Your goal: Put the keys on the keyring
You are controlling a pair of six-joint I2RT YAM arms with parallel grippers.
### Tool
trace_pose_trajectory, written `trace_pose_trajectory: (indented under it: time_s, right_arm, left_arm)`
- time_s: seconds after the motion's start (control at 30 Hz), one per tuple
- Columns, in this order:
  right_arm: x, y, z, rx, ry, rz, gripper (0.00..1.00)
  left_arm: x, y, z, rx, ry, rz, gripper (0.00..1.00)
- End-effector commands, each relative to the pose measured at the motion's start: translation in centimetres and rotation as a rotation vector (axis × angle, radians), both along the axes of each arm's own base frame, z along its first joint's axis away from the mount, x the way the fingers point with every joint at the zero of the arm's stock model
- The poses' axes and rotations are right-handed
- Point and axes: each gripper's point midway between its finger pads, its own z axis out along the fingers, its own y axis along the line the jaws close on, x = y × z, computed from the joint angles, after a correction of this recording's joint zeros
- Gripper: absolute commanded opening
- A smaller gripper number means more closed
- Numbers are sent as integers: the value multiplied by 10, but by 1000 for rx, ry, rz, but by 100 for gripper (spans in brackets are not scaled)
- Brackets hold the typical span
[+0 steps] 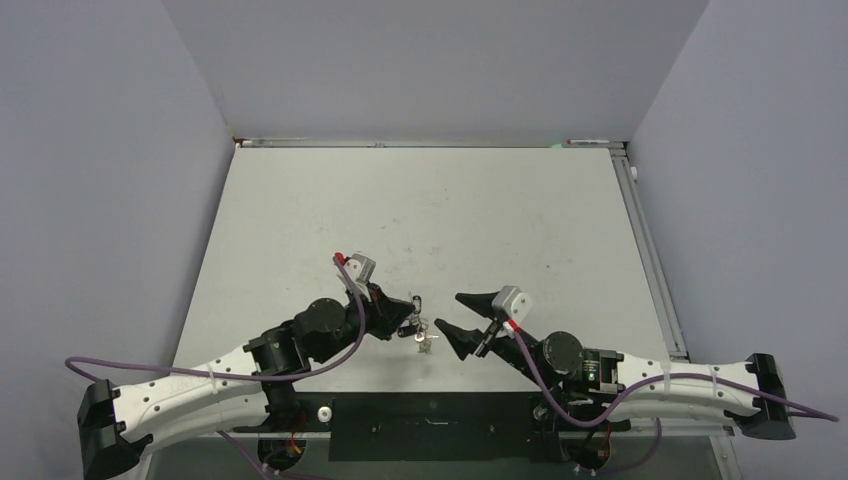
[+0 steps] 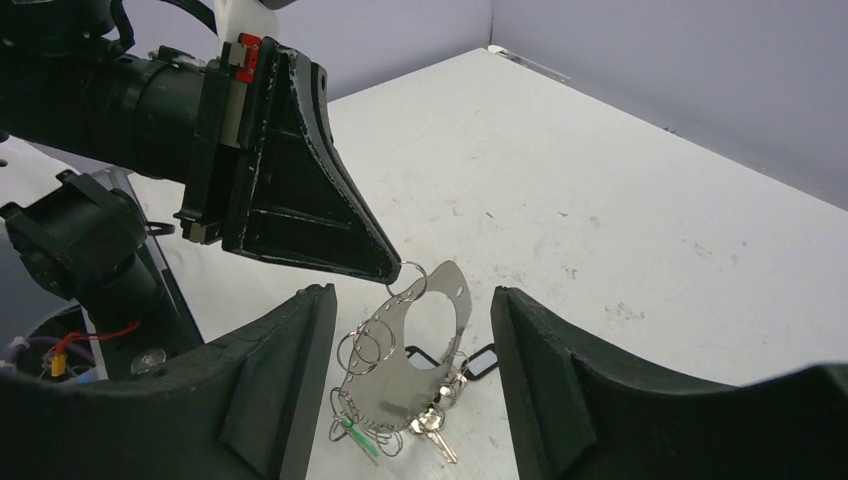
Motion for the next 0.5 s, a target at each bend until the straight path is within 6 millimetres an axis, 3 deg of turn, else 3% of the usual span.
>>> trace_pose_trajectory:
  time_s: [0.0, 0.2, 0.47]
  right_arm:
    - [0, -1, 13, 21, 5, 13, 58]
    - [-4, 10, 6, -10, 9, 86, 56]
    - [15, 12, -15, -20, 62, 79, 57]
  left_arm:
    - [1, -2, 46, -39, -123, -32, 0]
    - [1, -4, 44, 3, -154, -53, 0]
    - [1, -2, 25, 29, -141, -52, 0]
